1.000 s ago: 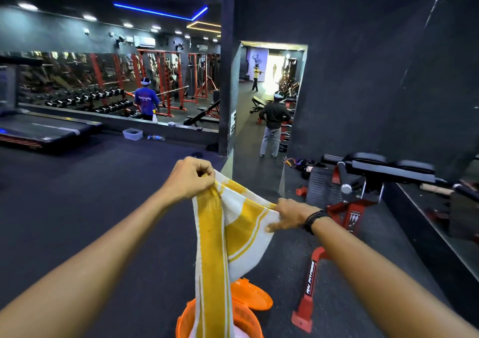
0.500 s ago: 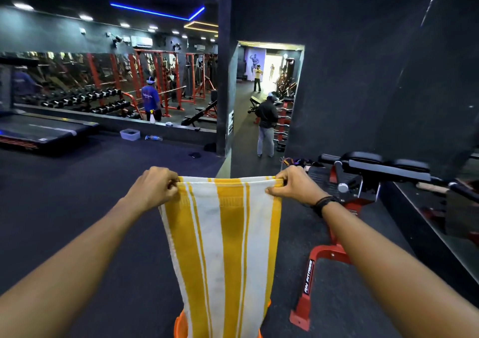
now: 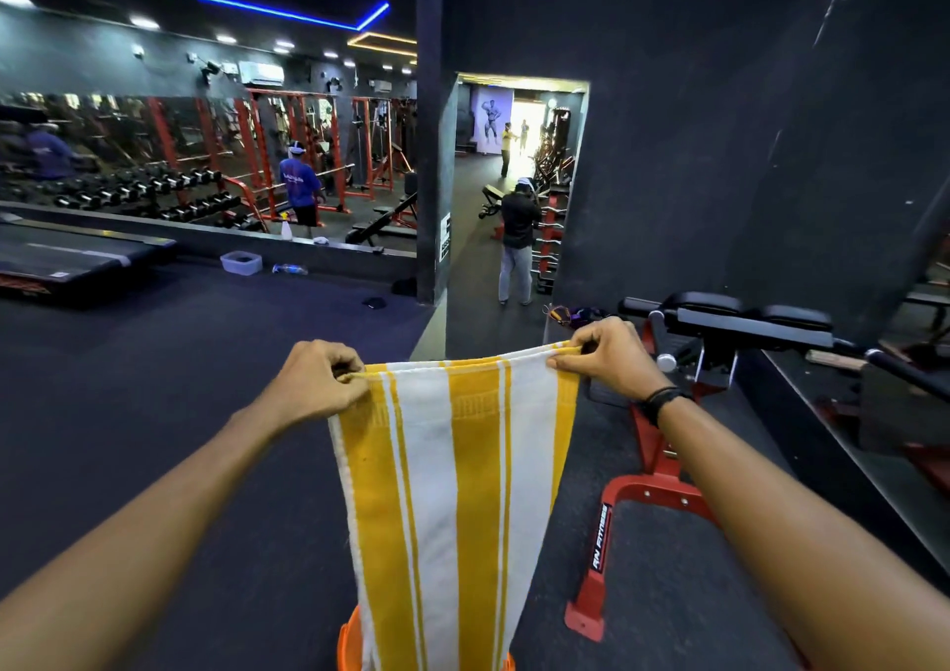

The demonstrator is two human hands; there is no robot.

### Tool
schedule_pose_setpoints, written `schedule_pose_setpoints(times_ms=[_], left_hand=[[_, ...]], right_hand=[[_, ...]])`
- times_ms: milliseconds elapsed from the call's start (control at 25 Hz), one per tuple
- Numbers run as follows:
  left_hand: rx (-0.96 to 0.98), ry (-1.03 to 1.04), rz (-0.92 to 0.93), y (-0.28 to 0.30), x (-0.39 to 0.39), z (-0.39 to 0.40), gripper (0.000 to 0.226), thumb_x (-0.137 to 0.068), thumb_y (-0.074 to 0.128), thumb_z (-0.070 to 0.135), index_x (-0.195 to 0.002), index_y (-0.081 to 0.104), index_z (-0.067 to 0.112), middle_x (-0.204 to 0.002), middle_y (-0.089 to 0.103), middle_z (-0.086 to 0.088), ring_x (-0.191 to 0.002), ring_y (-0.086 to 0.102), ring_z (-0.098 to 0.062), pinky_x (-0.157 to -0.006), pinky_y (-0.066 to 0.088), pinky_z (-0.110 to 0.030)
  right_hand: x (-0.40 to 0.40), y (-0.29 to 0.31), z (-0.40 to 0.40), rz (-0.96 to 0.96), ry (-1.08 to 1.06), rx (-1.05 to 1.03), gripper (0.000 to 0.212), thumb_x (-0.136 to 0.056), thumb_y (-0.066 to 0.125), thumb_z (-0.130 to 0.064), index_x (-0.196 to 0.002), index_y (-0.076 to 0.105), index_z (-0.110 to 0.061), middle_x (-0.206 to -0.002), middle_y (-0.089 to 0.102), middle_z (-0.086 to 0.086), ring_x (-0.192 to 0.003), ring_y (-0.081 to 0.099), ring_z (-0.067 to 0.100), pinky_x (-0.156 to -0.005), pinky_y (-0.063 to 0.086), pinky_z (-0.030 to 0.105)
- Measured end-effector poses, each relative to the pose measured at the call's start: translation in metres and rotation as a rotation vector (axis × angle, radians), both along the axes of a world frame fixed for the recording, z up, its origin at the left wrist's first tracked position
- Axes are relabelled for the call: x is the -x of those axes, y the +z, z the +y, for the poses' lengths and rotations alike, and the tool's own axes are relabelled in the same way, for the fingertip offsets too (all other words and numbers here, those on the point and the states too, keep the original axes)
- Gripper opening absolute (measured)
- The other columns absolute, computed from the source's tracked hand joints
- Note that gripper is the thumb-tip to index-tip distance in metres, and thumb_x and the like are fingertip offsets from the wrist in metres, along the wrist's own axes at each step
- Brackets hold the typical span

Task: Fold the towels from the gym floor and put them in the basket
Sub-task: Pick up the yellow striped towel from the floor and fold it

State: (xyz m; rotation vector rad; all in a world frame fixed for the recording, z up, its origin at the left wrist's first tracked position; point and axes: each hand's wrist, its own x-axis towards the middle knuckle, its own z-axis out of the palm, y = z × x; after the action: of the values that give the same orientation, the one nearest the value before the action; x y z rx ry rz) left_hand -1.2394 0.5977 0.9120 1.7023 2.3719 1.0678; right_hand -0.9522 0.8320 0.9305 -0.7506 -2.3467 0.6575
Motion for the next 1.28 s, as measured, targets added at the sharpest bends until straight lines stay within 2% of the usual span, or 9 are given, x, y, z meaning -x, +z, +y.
schedule_pose_setpoints(times_ms=[120,320,560,640,760,880,1000,1160,1280], left_hand=[[0.089,-0.099,0.088,-0.009,-0.002,0.003,0.011,-0.073,0.070,0.008,-0.076,0.074,0.018,-0.076,0.071,0.005,-0.070,0.064,-0.011,-0.062,0.051,-0.024],[-0.121,0.095,-0.143,-0.019,-0.002,0.014,0.025,-0.077,0.064,0.001,-0.091,0.066,0.021,-0.080,0.071,0.005,-0.076,0.064,-0.008,-0.069,0.048,-0.020],[0.410,-0.118,0.130,-0.002,-0.001,0.037,0.035,-0.083,0.056,-0.003,-0.074,0.061,0.030,-0.085,0.066,0.000,-0.084,0.061,-0.017,-0.074,0.048,-0.028],[0.061,-0.179,-0.187,0.034,-0.008,0.042,0.037,-0.083,0.062,-0.006,-0.077,0.065,0.030,-0.081,0.066,0.001,-0.076,0.060,-0.011,-0.069,0.048,-0.026],[-0.336,-0.234,-0.823,0.065,-0.020,0.047,0.030,-0.079,0.073,0.017,-0.103,0.059,0.028,-0.093,0.070,0.007,-0.083,0.068,-0.005,-0.066,0.054,-0.020],[-0.144,-0.147,-0.748,0.038,-0.028,0.054,0.010,-0.084,0.068,0.025,-0.092,0.063,0.022,-0.086,0.070,0.011,-0.083,0.066,-0.007,-0.075,0.056,-0.027],[-0.125,-0.040,-0.698,0.023,-0.023,0.051,0.024,-0.093,0.057,0.026,-0.076,0.062,0.010,-0.062,0.069,0.010,-0.068,0.065,-0.009,-0.065,0.054,-0.025],[0.201,-0.094,-0.610,0.012,-0.017,0.039,0.032,-0.096,0.053,0.028,-0.069,0.058,0.012,-0.070,0.065,-0.001,-0.073,0.059,-0.020,-0.062,0.046,-0.031],[0.005,-0.089,-0.864,0.044,-0.013,0.048,0.025,-0.092,0.059,0.033,-0.087,0.061,0.009,-0.078,0.069,-0.006,-0.076,0.064,-0.022,-0.068,0.052,-0.032]], right_hand=[[-0.007,-0.006,0.001,0.010,-0.070,-0.025,0.025,-0.071,0.083,-0.020,-0.060,0.067,-0.004,-0.052,0.051,-0.002,-0.047,0.044,-0.001,-0.044,0.029,0.012],[-0.018,-0.013,0.007,0.153,-0.017,0.167,0.036,-0.062,0.088,-0.009,-0.079,0.057,-0.017,-0.059,0.062,0.001,-0.054,0.053,0.005,-0.053,0.046,0.024],[-0.032,-0.001,0.005,-0.032,0.107,0.358,0.027,-0.057,0.085,-0.021,-0.071,0.064,-0.011,-0.059,0.068,0.002,-0.052,0.060,0.009,-0.050,0.050,0.024],[-0.041,0.037,0.009,0.159,0.128,0.426,0.025,-0.062,0.082,-0.016,-0.079,0.064,-0.009,-0.064,0.069,0.000,-0.052,0.061,0.006,-0.046,0.049,0.018],[-0.041,0.075,0.012,0.332,0.264,0.597,0.051,-0.062,0.084,-0.030,-0.107,0.065,-0.014,-0.102,0.072,0.004,-0.088,0.070,0.015,-0.071,0.059,0.031],[-0.031,0.048,0.007,0.263,0.152,0.559,0.075,-0.048,0.088,-0.052,-0.109,0.068,-0.012,-0.115,0.069,0.009,-0.105,0.067,0.025,-0.085,0.056,0.040],[-0.036,0.026,0.010,0.266,-0.013,0.507,0.087,-0.058,0.081,-0.060,-0.094,0.059,0.016,-0.097,0.067,0.029,-0.087,0.065,0.045,-0.073,0.053,0.043],[-0.041,0.026,-0.008,0.088,0.027,0.524,0.021,-0.084,0.070,-0.022,-0.080,0.066,-0.001,-0.077,0.067,0.006,-0.060,0.064,0.009,-0.052,0.048,0.021],[-0.036,0.062,0.000,0.252,0.057,0.653,0.030,-0.074,0.077,-0.021,-0.096,0.067,-0.003,-0.088,0.072,0.008,-0.075,0.069,0.017,-0.059,0.058,0.025]])
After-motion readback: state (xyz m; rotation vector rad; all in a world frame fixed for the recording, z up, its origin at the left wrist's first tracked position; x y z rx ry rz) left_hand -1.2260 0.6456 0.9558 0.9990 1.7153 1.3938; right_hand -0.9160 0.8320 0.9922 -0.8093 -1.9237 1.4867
